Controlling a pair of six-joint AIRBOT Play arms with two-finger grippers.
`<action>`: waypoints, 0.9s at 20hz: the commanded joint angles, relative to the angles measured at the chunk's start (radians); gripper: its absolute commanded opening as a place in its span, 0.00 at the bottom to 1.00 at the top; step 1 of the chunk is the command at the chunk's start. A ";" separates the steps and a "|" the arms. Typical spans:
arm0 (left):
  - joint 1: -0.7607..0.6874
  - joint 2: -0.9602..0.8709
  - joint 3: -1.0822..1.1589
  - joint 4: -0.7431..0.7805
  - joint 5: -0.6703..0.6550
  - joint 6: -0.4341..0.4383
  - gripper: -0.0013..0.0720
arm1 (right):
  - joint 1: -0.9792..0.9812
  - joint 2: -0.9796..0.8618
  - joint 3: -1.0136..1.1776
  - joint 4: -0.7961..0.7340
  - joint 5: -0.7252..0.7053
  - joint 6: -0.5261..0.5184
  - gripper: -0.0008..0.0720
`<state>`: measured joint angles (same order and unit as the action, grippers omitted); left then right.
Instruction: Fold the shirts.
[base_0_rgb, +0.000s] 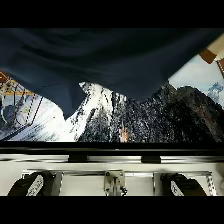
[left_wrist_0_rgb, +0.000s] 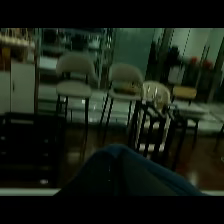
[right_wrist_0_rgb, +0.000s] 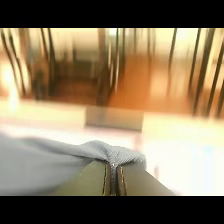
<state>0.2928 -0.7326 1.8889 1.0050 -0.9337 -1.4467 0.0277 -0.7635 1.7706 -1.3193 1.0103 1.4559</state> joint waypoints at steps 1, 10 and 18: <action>0.000 0.153 0.037 0.000 0.002 -0.131 0.07 | 0.000 0.119 0.067 -0.029 -0.023 0.060 0.11; 0.000 0.021 -0.038 0.121 -0.451 -0.137 0.07 | 0.000 -0.048 0.060 -0.228 0.433 0.129 0.11; -0.047 -0.342 -0.552 0.101 -0.324 -0.027 0.07 | 0.000 -0.552 -0.277 -0.232 0.227 0.147 0.11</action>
<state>0.2737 -0.9325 1.4841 1.1137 -1.3518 -1.5059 0.0288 -1.1358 1.5814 -1.5688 1.3830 1.5711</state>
